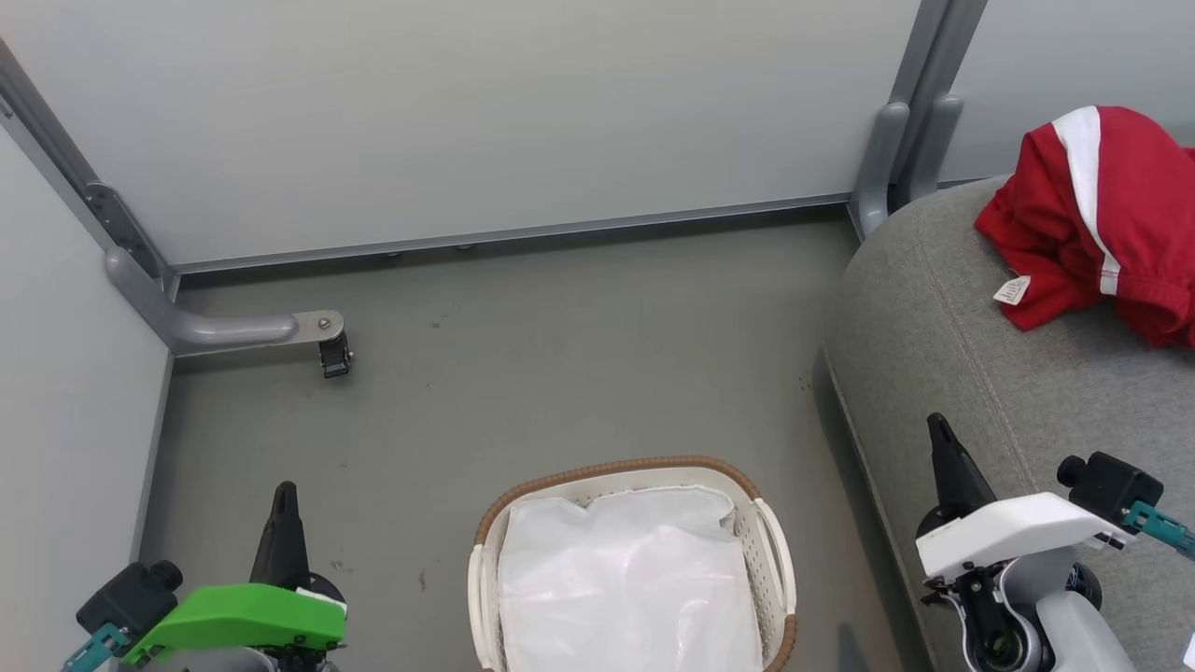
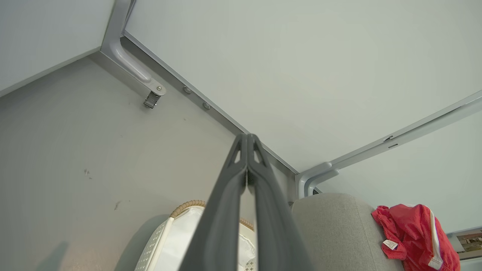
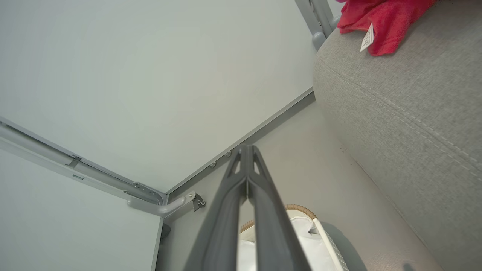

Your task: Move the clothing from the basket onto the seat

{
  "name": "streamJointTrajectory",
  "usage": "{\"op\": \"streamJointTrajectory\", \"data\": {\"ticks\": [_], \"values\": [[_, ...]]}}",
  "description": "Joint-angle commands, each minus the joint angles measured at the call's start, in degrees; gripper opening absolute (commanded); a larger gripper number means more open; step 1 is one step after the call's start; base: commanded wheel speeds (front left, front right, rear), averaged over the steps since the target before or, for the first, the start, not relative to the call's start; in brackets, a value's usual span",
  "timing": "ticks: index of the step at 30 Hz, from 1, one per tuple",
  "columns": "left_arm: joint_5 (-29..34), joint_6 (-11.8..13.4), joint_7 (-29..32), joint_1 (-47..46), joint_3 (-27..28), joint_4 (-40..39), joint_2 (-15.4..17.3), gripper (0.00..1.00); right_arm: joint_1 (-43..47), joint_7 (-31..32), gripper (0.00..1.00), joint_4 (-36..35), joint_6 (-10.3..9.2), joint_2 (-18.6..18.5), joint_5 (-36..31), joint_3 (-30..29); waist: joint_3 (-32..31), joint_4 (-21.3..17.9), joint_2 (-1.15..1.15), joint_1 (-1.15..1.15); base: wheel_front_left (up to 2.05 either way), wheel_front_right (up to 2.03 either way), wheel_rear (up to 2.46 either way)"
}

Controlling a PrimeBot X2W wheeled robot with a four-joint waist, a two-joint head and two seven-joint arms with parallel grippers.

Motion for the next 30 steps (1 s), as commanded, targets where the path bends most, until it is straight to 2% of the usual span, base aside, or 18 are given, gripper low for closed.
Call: {"op": "streamJointTrajectory", "data": {"ticks": [1, 30], "values": [[-1.85, -0.38, 0.36, -1.86, 0.47, -0.96, 0.34, 0.00, -0.20, 0.44, 0.00, -1.01, -0.02, -0.28, 1.98, -0.46, -0.04, -0.03, 0.03, 0.00, 0.00, 0.00, 0.00], [-18.66, -0.88, 5.51, -3.01, 3.03, -1.64, 0.40, 0.00, 1.05, 5.49, 0.00, -2.50, -0.04, -0.41, 21.40, -3.21, -0.88, -0.69, 0.06, 0.00, 0.00, 0.00, 0.00]]}}
